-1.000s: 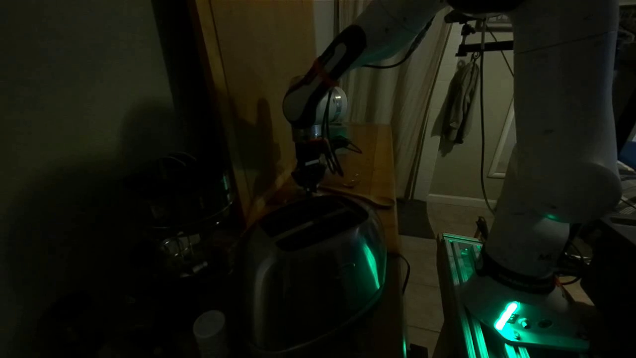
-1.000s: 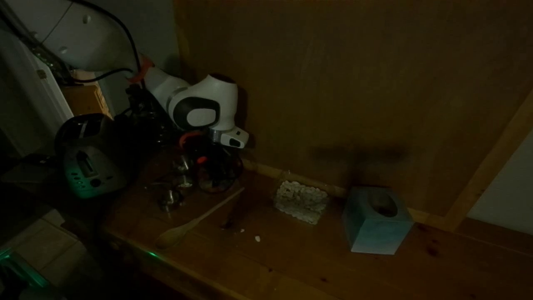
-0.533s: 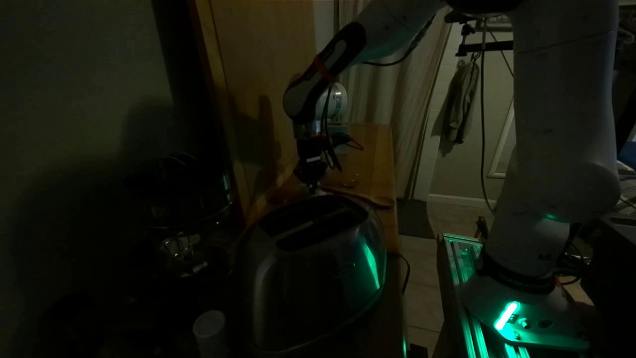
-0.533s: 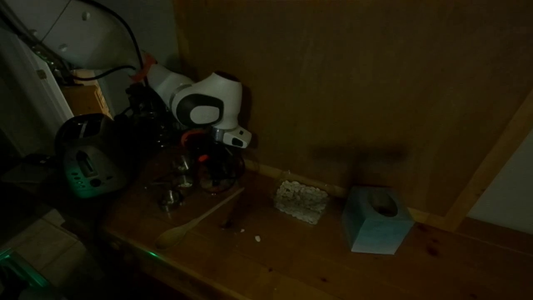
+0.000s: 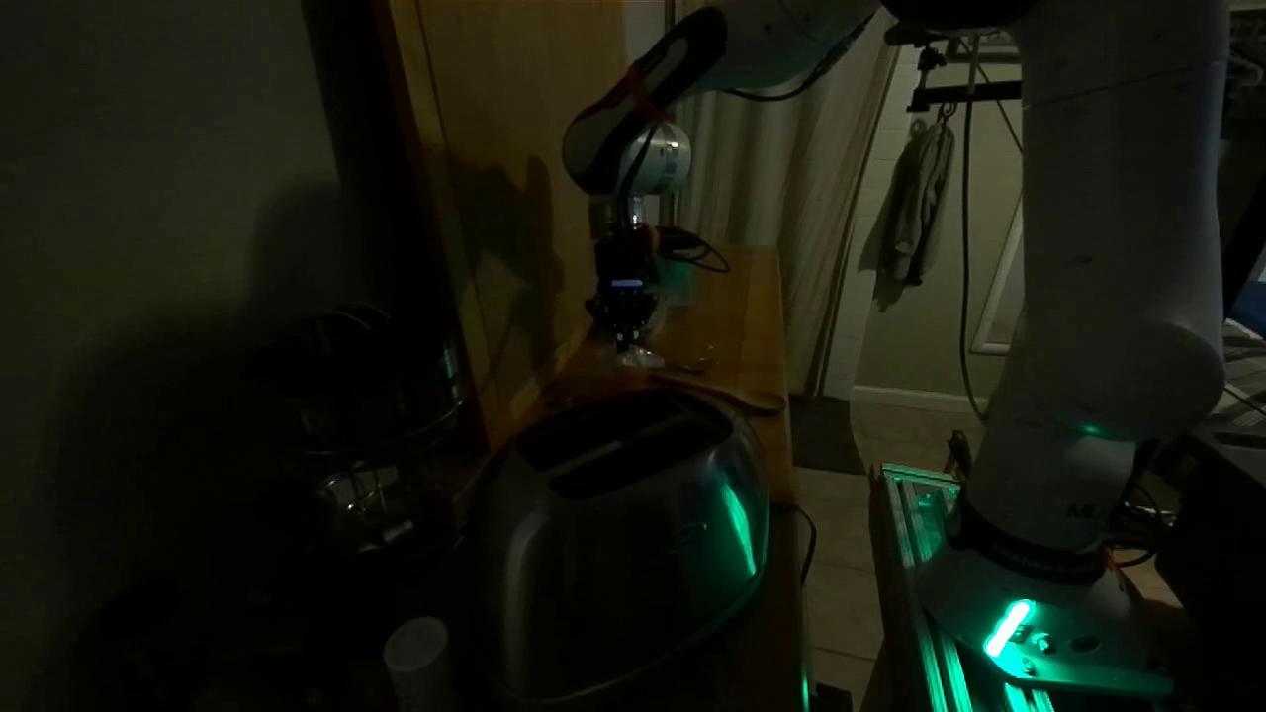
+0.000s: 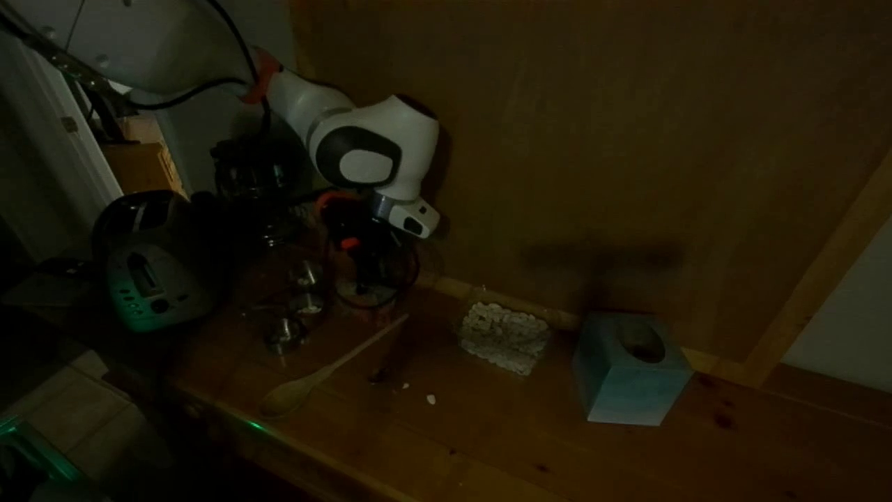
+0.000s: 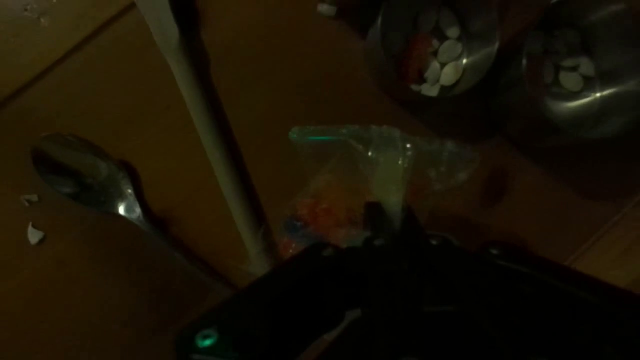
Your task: Pour the orange powder in the packet onto the spoon
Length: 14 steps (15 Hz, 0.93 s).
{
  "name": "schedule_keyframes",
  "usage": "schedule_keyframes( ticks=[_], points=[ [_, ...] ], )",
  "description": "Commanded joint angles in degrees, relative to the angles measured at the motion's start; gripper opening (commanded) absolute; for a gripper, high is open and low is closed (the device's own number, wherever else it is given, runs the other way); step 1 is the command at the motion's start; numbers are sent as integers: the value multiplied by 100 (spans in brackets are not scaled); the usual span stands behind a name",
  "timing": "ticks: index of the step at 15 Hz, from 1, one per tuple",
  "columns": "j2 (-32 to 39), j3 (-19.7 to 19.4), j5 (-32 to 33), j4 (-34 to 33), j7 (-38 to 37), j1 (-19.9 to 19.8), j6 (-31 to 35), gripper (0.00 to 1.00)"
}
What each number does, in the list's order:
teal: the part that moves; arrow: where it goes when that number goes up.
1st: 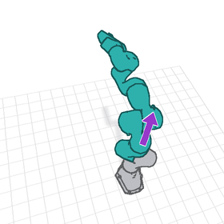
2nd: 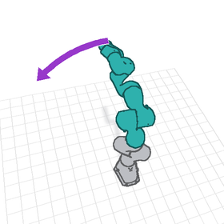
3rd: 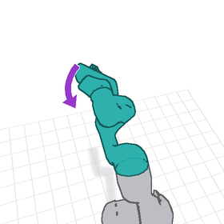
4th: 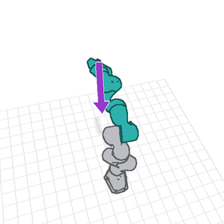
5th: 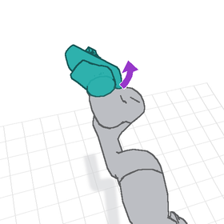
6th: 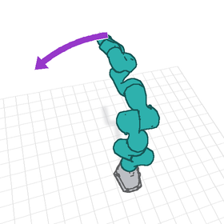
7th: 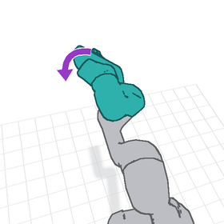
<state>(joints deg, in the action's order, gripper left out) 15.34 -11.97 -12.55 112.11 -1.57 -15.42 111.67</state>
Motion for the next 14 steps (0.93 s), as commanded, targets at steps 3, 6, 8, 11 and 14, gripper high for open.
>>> schedule_keyframes(
  ticks=[3,6,8,11,14],
  points=[
    [27,20,-496,-251,-55,-73,-596,2],
    [-79,21,-541,-145,-154,-28,-622,2],
    [-160,18,-512,-68,-198,9,-505,2],
    [-262,8,-445,0,-326,54,-457,2],
    [-458,8,-375,123,-410,108,-431,2]
  ],
)
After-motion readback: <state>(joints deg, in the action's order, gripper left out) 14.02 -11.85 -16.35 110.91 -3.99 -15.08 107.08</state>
